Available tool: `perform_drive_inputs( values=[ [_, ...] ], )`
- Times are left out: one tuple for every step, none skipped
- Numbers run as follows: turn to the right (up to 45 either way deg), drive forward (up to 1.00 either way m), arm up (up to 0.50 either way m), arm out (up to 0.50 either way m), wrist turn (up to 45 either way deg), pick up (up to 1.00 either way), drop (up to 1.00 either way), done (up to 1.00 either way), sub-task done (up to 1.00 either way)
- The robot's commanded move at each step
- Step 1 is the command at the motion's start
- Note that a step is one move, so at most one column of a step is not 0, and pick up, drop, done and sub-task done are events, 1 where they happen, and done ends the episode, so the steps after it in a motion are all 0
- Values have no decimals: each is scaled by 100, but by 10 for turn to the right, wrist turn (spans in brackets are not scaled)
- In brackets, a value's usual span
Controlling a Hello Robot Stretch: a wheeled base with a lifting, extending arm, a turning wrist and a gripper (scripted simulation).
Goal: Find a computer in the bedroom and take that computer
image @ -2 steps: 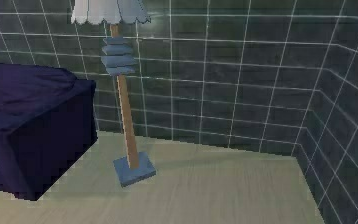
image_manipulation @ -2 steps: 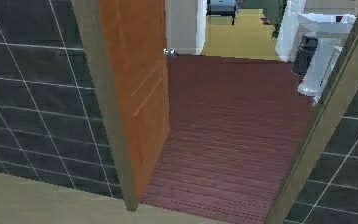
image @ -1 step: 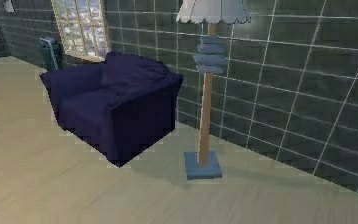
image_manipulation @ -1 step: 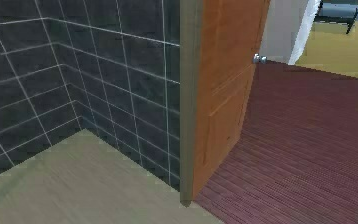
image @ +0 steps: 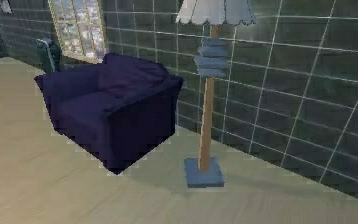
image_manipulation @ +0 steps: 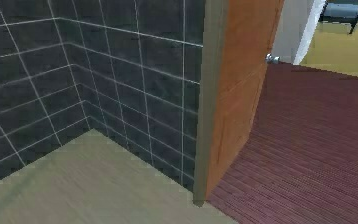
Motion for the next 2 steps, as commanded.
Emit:
perform_drive_inputs(
  values=[
    [-450, 0, 0, 0, 0, 0, 0, 0, 0],
    [-30, 0, 0, 0, 0, 0, 0, 0, 0]
  ],
)
